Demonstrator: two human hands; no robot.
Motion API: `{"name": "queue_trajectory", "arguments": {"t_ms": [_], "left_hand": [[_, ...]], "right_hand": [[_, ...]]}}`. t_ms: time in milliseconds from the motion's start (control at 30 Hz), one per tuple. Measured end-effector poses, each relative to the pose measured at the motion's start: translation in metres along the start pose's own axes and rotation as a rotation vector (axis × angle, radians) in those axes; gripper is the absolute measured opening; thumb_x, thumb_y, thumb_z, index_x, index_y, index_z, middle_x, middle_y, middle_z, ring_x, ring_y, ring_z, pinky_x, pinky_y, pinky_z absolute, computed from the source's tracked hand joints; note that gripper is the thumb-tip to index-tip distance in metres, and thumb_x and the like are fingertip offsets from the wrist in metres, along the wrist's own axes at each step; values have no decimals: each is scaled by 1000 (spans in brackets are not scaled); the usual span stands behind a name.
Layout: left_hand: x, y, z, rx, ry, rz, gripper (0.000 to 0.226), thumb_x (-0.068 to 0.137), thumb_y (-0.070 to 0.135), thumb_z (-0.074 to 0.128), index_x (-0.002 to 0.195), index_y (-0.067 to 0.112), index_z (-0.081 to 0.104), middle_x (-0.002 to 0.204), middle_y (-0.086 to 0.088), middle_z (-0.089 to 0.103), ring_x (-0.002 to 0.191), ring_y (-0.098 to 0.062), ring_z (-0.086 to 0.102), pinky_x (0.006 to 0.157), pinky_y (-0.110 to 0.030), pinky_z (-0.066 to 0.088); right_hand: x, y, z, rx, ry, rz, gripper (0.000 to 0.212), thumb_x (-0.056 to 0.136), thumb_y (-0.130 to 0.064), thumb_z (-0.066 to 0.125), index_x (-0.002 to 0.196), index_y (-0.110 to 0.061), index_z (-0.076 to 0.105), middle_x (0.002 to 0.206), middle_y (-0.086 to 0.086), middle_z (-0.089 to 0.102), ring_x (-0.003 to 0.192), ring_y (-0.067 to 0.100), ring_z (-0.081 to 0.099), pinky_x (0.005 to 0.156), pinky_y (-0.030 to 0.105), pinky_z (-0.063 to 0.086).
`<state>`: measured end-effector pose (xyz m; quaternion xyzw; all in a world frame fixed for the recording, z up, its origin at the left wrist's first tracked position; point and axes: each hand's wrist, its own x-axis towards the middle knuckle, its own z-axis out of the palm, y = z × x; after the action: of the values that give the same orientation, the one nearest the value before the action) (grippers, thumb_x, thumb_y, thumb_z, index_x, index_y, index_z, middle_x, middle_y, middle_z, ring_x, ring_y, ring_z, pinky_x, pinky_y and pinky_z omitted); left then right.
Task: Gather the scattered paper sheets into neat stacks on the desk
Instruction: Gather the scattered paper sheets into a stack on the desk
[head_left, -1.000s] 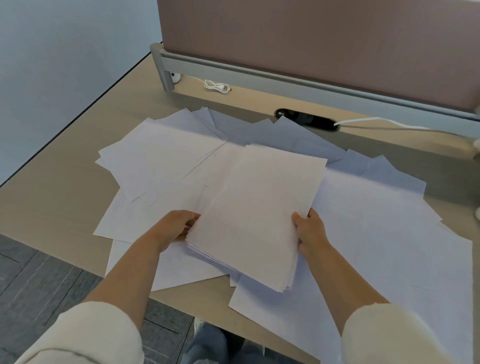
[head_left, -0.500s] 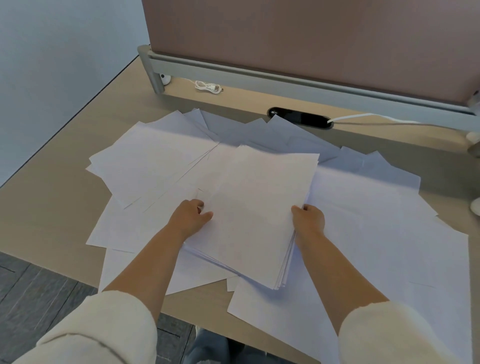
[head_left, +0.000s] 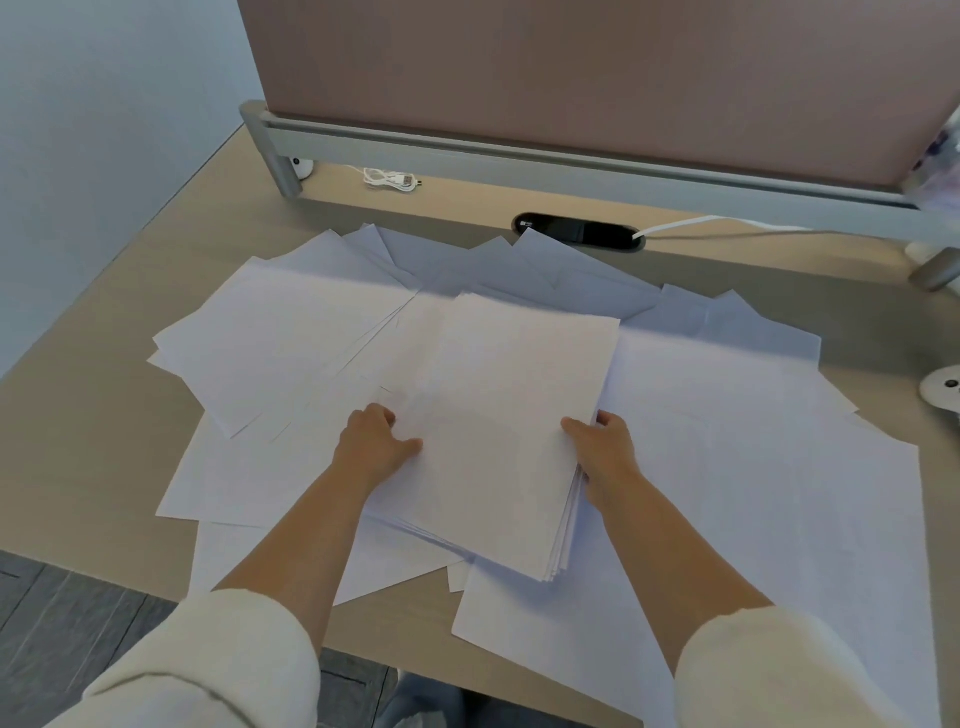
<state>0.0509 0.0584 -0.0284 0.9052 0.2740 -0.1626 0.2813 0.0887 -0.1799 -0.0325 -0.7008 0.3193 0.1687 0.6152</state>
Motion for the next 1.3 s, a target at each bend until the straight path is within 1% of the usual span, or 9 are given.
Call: {"name": "queue_trajectory", "arguments": {"t_ms": [233,467,600,767,900,967,1067,1167,1300], "left_hand": [[2,-1,0,-99,-28,-31,59,82,38,67,126,6,46,127,-13,47,112,-29,53,90,-34,42],[-9,11,-5,-256,86,69,66,85,42,62,137,8,40,131,-9,50,117,-25,51,94,-33,42],[-31,35,-8,-627,-245,113,39,90,39,57,122,18,51,118,-2,60,96,-15,60,69,-23,46],[-54,46,19,-698,-420,195,41,89,19,62,126,16,43,119,-8,61,103,-25,63,85,-38,54],[-70,50,41,-679,-471,252,41,91,14,58,127,20,39,116,-3,60,101,-23,63,88,-38,53],[-74,52,50,-640,-491,261,42,92,15,57,129,20,38,117,-3,60,101,-22,63,88,-38,53],[-79,58,64,-504,-415,285,43,91,18,59,131,15,41,118,-3,59,104,-24,60,91,-38,50],[-82,65,74,-255,-218,289,37,90,22,60,121,7,48,108,-1,55,95,-20,52,80,-28,40],[-80,63,79,-67,-59,246,29,86,28,61,103,5,58,103,-7,56,97,-28,56,75,-31,43]], "right_hand": [[-9,5,3,-105,-53,-161,41,90,-9,49,130,-15,38,106,3,56,92,24,56,86,40,50],[-20,3,-30,213,-299,-83,39,93,5,48,124,-16,41,107,10,60,89,28,62,76,40,54],[-27,9,-64,236,-453,-8,35,91,9,44,120,-10,48,102,11,64,84,26,63,61,31,58],[-34,19,-97,152,-303,25,33,77,-22,63,108,-11,57,89,6,66,75,24,64,61,31,53],[-32,37,-114,7,-121,37,31,90,-40,57,111,-18,54,104,3,65,94,25,65,77,37,55],[-31,47,-122,-45,-1,0,31,91,-35,56,114,-14,53,107,4,63,97,26,63,86,39,53],[-36,55,-128,-174,144,-73,8,89,-20,55,88,-12,54,78,3,56,73,23,55,69,36,47],[-38,57,-127,-259,215,-131,28,85,-10,53,61,-16,39,61,1,44,54,18,41,53,28,35],[-41,51,-125,-198,230,-152,11,84,-6,53,76,-13,55,70,-1,56,63,20,53,57,27,43]]}}
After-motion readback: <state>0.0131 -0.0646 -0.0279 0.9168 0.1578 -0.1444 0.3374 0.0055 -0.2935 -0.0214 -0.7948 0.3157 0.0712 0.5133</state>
